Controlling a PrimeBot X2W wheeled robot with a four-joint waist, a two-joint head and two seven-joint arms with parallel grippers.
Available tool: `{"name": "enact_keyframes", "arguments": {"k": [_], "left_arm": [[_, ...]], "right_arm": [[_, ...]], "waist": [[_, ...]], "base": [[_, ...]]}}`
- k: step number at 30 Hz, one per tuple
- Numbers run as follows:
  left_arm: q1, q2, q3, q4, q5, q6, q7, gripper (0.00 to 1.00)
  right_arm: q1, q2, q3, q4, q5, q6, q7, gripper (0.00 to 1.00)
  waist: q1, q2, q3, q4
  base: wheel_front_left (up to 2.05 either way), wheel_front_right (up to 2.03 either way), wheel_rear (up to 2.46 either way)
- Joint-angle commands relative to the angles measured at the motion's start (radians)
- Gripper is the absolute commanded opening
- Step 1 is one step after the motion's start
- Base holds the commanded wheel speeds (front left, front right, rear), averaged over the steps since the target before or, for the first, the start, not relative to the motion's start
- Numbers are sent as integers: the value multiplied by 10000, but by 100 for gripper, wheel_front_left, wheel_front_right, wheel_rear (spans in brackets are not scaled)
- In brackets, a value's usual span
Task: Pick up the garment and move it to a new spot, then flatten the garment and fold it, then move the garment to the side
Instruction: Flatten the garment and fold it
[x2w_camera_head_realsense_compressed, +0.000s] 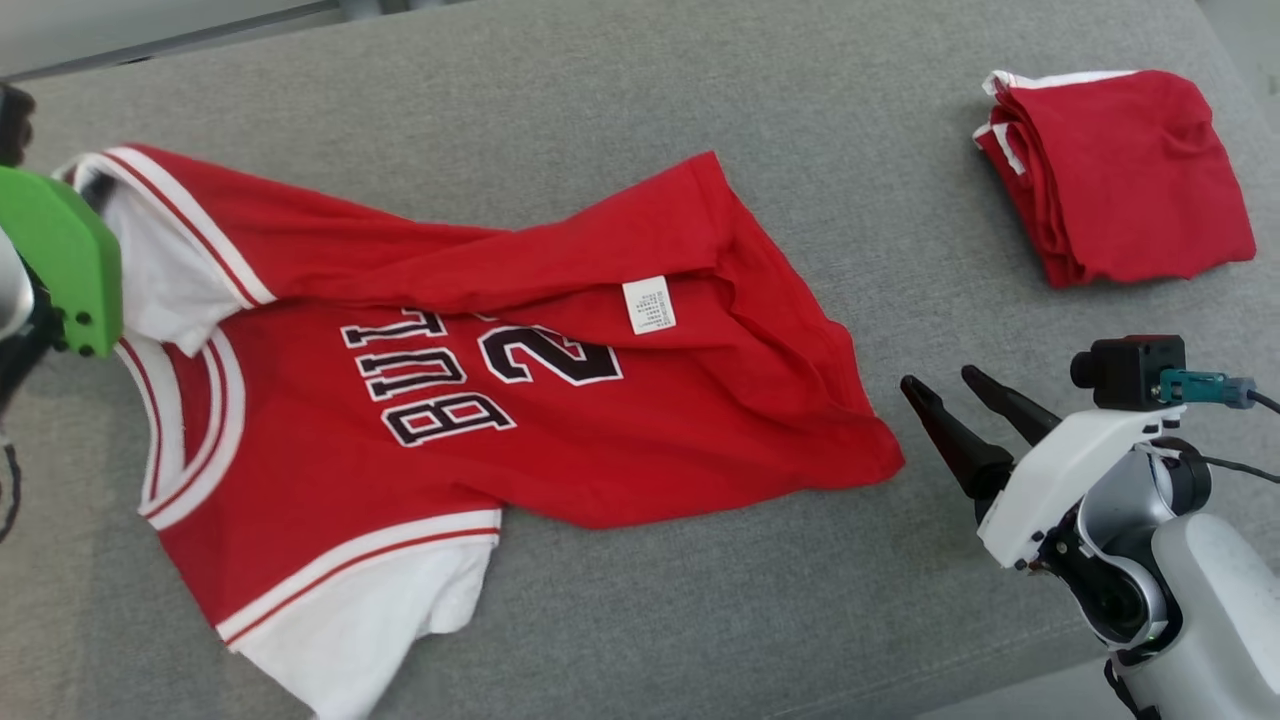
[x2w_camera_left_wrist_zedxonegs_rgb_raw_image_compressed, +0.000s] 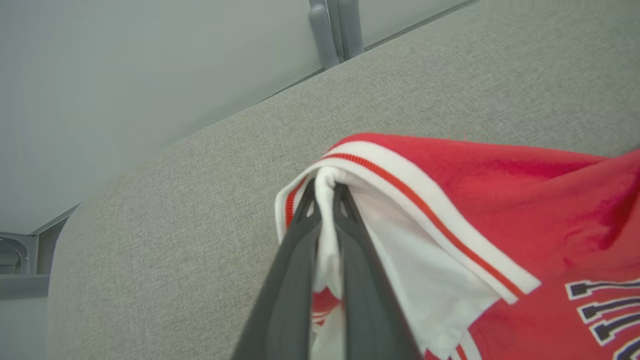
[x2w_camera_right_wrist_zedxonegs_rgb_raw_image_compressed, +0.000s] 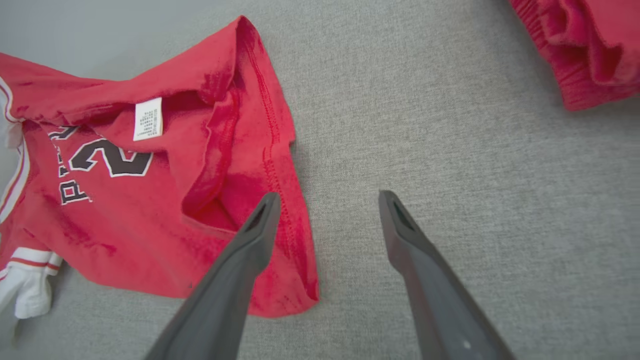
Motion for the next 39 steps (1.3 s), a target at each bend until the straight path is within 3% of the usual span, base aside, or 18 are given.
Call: {"name": "enact_keyframes", "arguments": {"k": [1,13,14,15,23,31,39], "left_arm": [[-369,129,92,97,81,15,-57,0],[-2077,502,-114,1655,772,-140,-578,0],[-2091,488,-197,1795,803,-164,-534,37],[-2050,438,-271,1972,751,-176,-458,100],[-1486,66,-639,2475,198,-272,-880,100],[-316,-90,-879,1681,-151,-279,-2132,100],[1781,55,-235,-248,-659,980,-3737,100]], "right_arm": [[-186,51,85,51,43,-7,-110,100],[-797,115,705,507,331,-7,-822,100],[-794,103,740,550,343,-7,-865,100],[-804,98,781,612,362,-7,-899,100],[-775,3,854,843,397,-7,-1445,100],[-360,-83,750,960,268,-7,-2366,100],[133,-52,251,1238,-841,-7,-4597,100]], "waist": [[0,0,593,-624],[0,0,1130,-1562],[0,0,1121,-1583],[0,0,1086,-1595],[0,0,147,-1025],[0,0,-1329,-117],[0,0,-2396,778]], "base": [[0,0,0],[0,0,0],[0,0,0],[0,0,0],[0,0,0],[0,0,0],[0,0,0]]}}
